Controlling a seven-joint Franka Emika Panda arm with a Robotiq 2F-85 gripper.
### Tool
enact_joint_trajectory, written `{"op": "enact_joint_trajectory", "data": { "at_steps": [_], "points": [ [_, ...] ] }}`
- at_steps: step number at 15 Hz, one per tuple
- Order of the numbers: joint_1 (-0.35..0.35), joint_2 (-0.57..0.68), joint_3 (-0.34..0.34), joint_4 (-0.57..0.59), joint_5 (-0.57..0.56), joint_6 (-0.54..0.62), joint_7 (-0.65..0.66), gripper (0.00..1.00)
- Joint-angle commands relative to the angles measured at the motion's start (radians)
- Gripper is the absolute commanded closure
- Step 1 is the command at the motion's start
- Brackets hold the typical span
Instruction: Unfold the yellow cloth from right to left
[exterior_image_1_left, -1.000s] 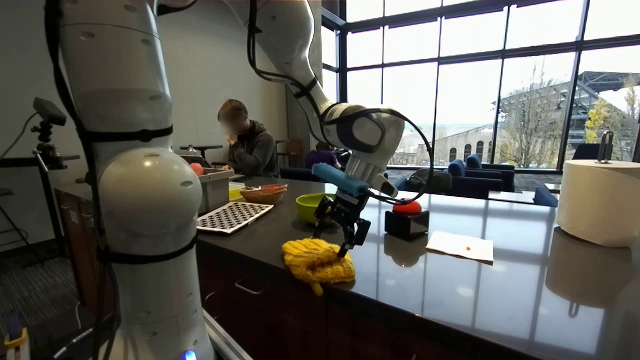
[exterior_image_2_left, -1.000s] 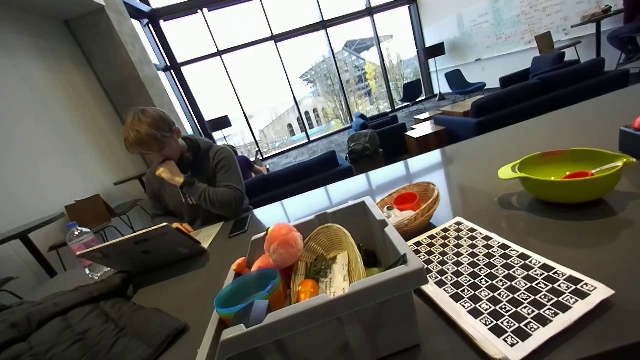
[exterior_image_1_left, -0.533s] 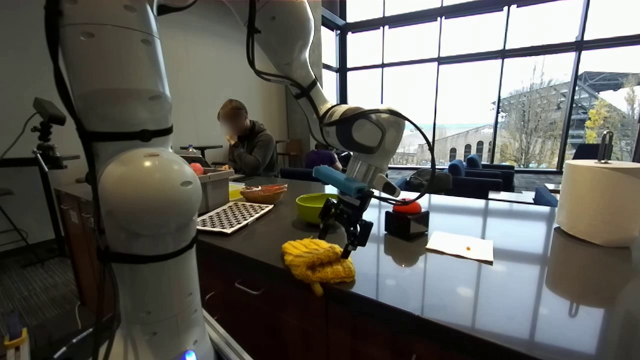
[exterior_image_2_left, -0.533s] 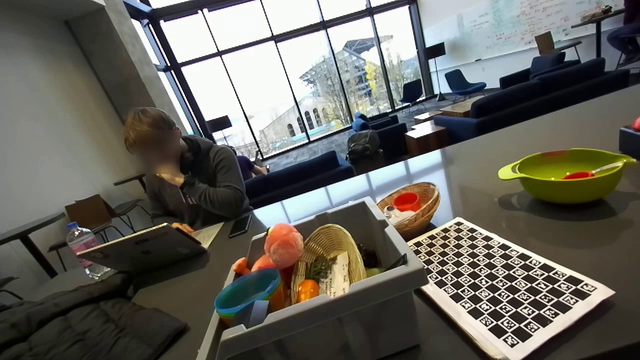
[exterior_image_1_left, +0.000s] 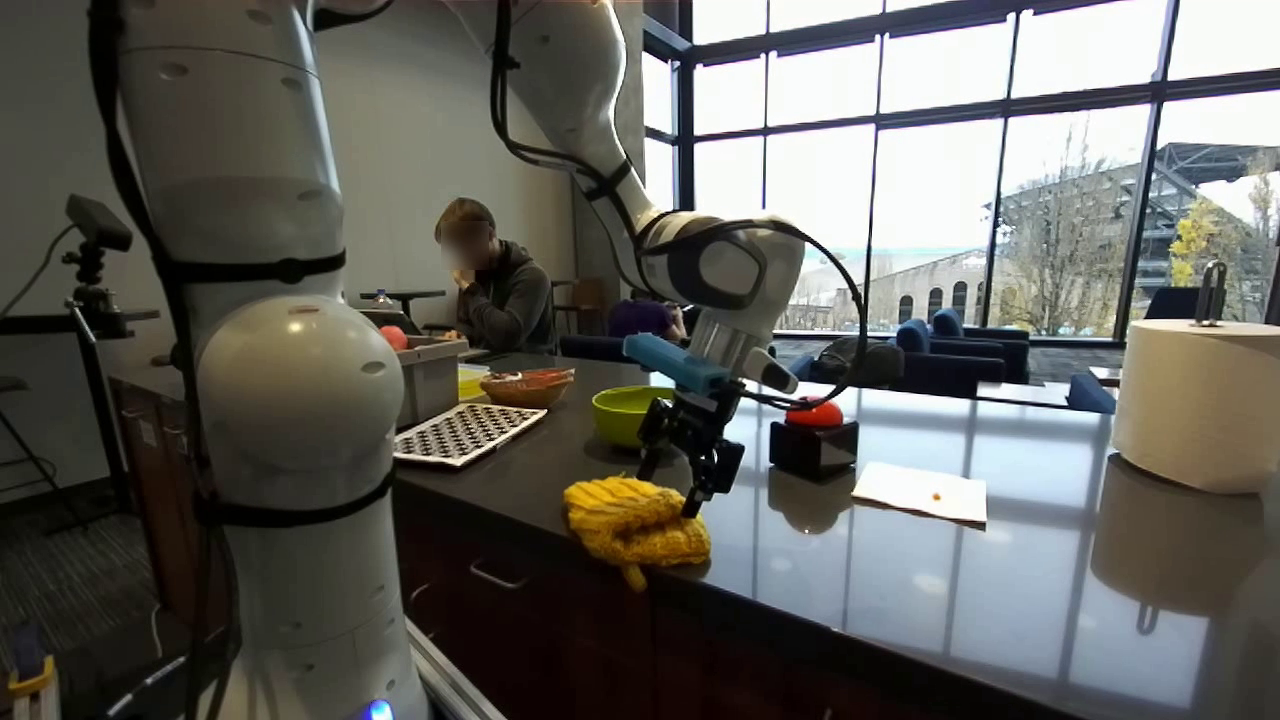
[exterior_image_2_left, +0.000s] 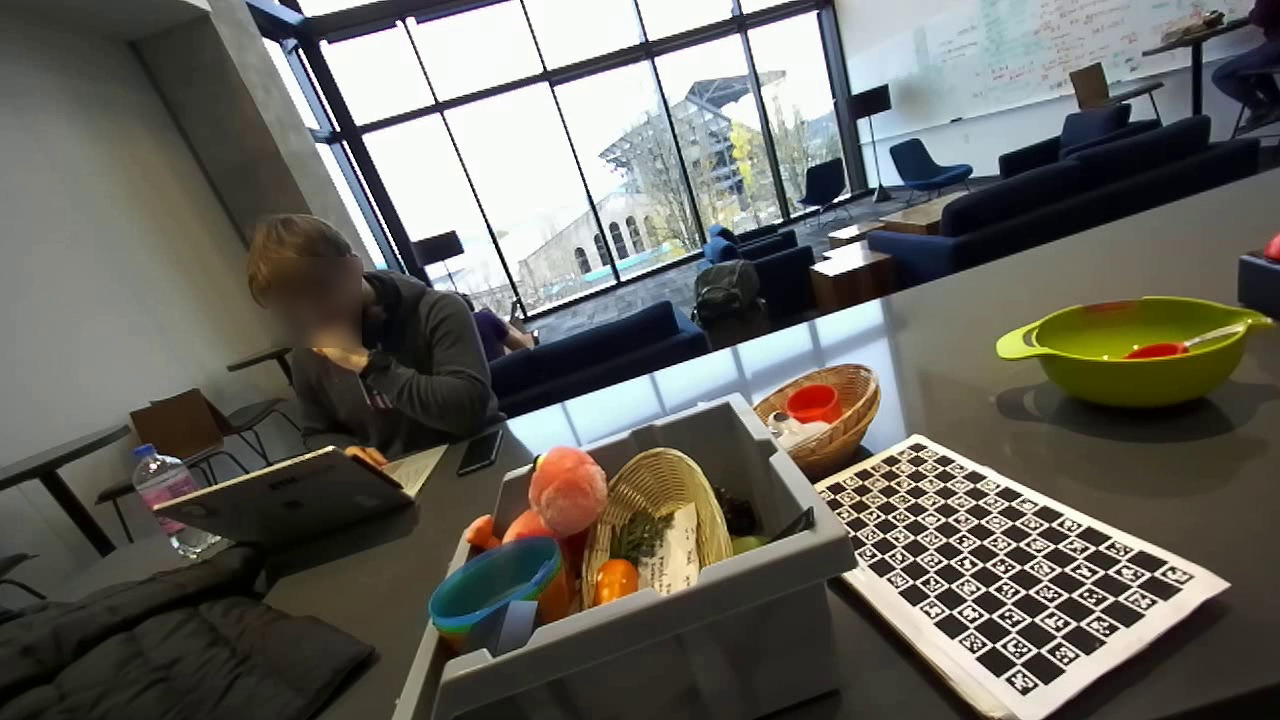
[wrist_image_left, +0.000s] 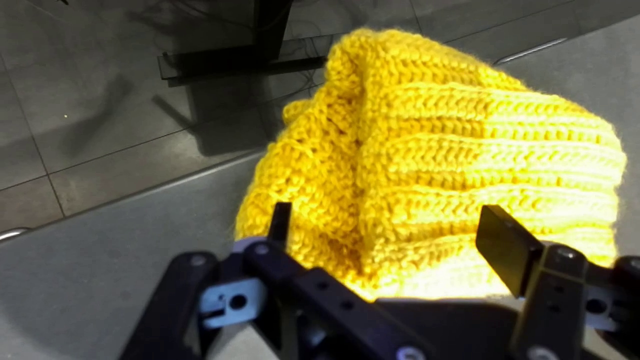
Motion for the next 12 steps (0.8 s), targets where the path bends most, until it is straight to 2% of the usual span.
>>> {"op": "enact_joint_trajectory", "data": {
  "at_steps": [1, 3, 6, 9, 10, 11, 12],
  "points": [
    [0.013, -0.015, 0.021, -0.021, 0.017, 0.017, 0.014, 0.04],
    [0.022, -0.010, 0.032, -0.020, 0.020, 0.019, 0.011, 0.05],
    [0.033, -0.003, 0.045, -0.020, 0.023, 0.019, 0.011, 0.14],
    [0.039, 0.003, 0.053, -0.019, 0.016, 0.022, 0.022, 0.19],
    [0.039, 0.007, 0.053, -0.017, 0.019, 0.024, 0.024, 0.16],
    [0.039, 0.011, 0.053, -0.015, 0.016, 0.024, 0.030, 0.18],
    [0.039, 0.016, 0.053, -0.014, 0.015, 0.026, 0.032, 0.32]
  ]
}}
